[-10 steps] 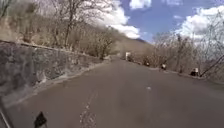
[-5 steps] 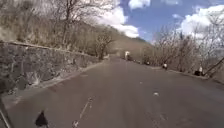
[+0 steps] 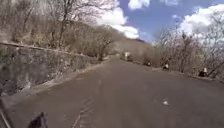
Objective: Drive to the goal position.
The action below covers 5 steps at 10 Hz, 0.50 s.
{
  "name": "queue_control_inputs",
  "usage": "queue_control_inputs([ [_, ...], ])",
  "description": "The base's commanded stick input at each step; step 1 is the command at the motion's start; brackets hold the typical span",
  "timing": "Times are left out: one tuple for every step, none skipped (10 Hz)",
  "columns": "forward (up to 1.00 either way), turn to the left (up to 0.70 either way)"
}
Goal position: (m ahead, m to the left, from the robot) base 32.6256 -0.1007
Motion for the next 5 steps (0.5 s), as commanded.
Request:
queue_control_inputs([
  [0.7,0.0],
  [0.7,0.0],
  [0.7,0.0],
  [0.7,0.0],
  [0.7,0.0],
])
